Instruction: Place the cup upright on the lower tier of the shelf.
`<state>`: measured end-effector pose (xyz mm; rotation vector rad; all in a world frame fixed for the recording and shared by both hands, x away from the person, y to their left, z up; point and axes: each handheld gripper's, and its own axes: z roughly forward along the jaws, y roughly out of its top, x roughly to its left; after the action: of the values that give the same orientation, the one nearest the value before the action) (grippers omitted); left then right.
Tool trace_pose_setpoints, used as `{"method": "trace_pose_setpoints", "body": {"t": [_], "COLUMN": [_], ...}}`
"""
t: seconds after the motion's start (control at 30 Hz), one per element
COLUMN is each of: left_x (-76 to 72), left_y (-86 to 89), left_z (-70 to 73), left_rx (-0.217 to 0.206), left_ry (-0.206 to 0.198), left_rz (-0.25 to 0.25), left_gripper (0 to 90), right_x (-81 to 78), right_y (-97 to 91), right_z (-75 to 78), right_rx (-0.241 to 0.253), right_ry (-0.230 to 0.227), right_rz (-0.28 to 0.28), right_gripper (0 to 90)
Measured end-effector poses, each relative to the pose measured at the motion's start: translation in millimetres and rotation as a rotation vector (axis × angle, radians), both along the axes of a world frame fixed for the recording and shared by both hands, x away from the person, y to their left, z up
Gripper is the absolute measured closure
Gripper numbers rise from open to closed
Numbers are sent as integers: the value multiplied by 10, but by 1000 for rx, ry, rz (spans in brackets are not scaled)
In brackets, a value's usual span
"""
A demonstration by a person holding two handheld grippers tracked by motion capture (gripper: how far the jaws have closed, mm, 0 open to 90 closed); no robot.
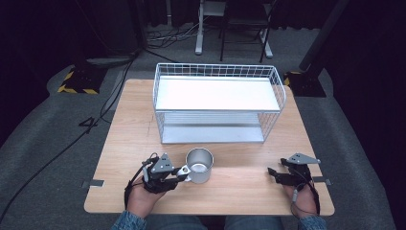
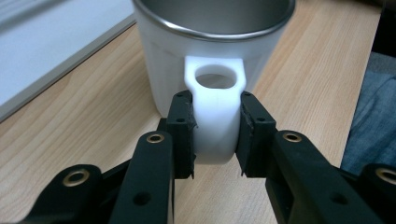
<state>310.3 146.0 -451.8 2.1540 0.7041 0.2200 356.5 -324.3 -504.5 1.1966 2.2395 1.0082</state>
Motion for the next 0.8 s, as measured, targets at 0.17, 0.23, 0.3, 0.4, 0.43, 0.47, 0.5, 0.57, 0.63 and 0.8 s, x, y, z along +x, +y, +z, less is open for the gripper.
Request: {"method": "trace_pose_setpoints", "body": {"t": [0.17,0.23,0.3,0.4,0.43,0.47,0.5,0.57,0.63,0.8], "left_x": [-29,-36,-48,-57,-63,-70,-76,-95,-110,-112], "left_y": [-9,-14,-28,-37,-42,-44,-47,-59,-75,-75], "left_z": [9,13,19,24,26,31,36,49,62,87], "left_rx": [-11,-13,-10,-10,-12,-12,-12,-11,-12,-28], "left_ry": [-18,-24,-31,-37,-41,-47,-53,-63,-73,-83], "left_rz": [3,1,5,7,9,11,14,19,24,34], "left_gripper": [715,715,715,716,716,716,716,717,717,717], "right_x": [-1,-1,-1,-1,-2,-2,-2,-1,0,-1], "right_y": [0,0,0,0,0,0,0,-1,-1,0], "right_z": [0,0,0,0,0,1,1,0,0,0], "right_rx": [-1,-1,0,0,-1,0,0,1,1,1], "right_ry": [-1,0,0,0,1,1,1,2,2,0], "right_rz": [-2,-2,-2,-2,-3,-4,-4,-3,-3,-1], "right_gripper": [279,279,279,279,279,279,279,279,279,281]}}
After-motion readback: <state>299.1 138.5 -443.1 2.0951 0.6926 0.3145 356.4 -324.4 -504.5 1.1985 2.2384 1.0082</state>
